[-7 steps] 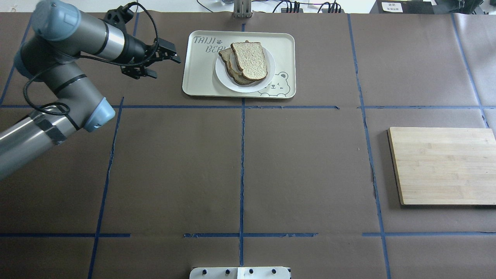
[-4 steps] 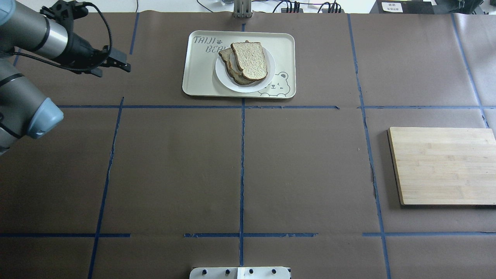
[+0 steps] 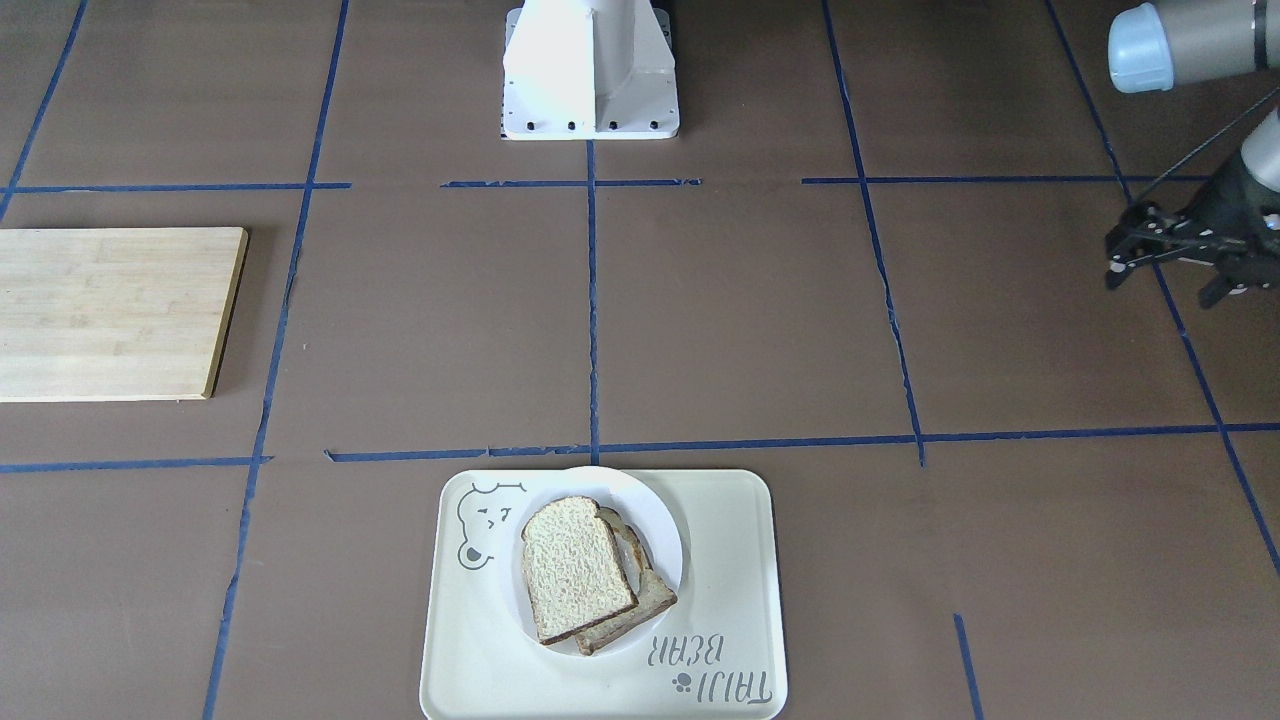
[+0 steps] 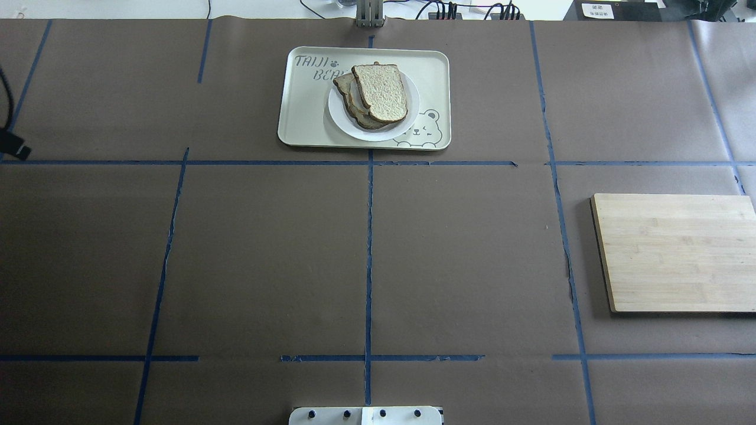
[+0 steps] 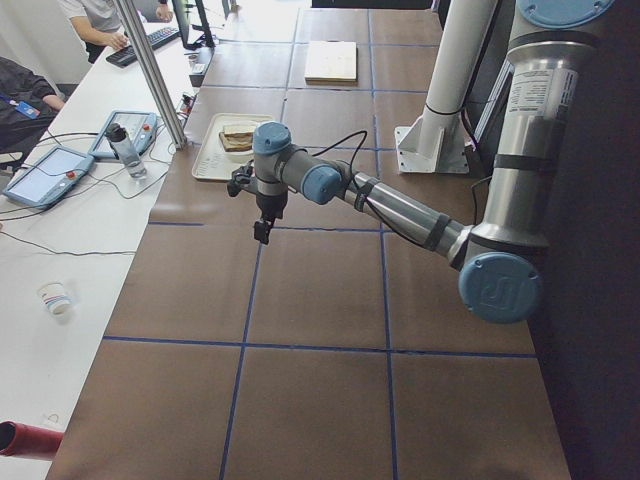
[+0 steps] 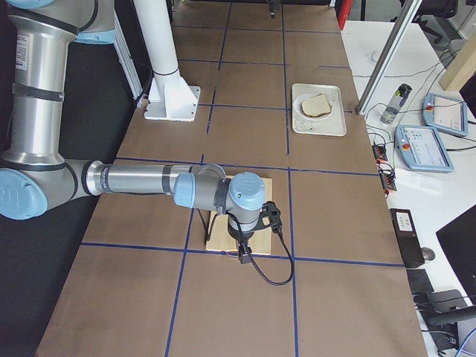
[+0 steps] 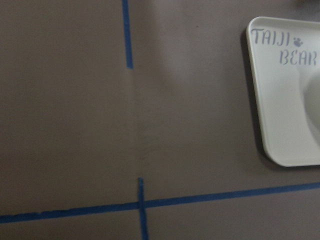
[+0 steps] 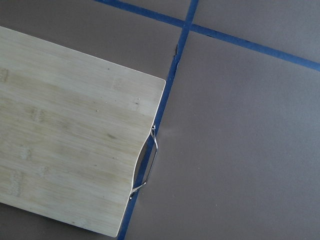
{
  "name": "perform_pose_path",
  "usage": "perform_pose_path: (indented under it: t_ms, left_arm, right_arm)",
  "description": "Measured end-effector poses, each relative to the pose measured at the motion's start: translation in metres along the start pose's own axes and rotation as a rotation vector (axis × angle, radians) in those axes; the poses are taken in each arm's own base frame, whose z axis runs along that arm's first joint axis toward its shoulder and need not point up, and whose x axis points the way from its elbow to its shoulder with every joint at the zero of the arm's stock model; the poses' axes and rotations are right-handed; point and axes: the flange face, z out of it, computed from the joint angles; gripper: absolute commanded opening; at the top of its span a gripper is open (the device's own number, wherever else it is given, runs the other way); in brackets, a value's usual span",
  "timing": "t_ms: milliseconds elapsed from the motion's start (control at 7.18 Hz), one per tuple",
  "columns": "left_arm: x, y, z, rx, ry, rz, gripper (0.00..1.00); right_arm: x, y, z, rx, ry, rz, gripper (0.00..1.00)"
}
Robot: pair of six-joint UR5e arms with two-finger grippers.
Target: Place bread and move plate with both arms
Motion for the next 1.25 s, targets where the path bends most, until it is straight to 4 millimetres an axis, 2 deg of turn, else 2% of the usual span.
perform_pose_path:
  t_ms: [278, 418, 557, 835, 1114, 1253]
  left_arm:
    - [-0.079, 0.078, 0.005, -0.066, -0.037, -0.002, 1.00]
    - [-0.109, 0.118, 0.009, -0.094, -0.032, -0.045, 1.00]
    - [-0.130, 0.145, 0.010, -0.104, -0.005, -0.103, 1.00]
    - [-0.159, 0.172, -0.001, -0.068, 0.043, -0.200, 1.00]
    - [-0.178, 0.182, -0.031, 0.052, 0.173, -0.277, 1.00]
    - [-0.187, 0.184, -0.039, 0.069, 0.120, -0.285, 1.00]
  right_arm:
    - [0.000, 0.000, 0.000, 0.000, -0.002, 0.002, 1.00]
    - [0.001, 0.000, 0.001, -0.001, -0.004, 0.003, 1.00]
    - [0.001, 0.002, 0.002, -0.001, -0.012, 0.005, 1.00]
    - [-0.001, 0.006, 0.005, 0.003, -0.040, 0.011, 1.00]
    - [-0.001, 0.010, 0.007, 0.002, -0.047, 0.014, 1.00]
    - [-0.001, 0.011, 0.008, 0.001, -0.047, 0.014, 1.00]
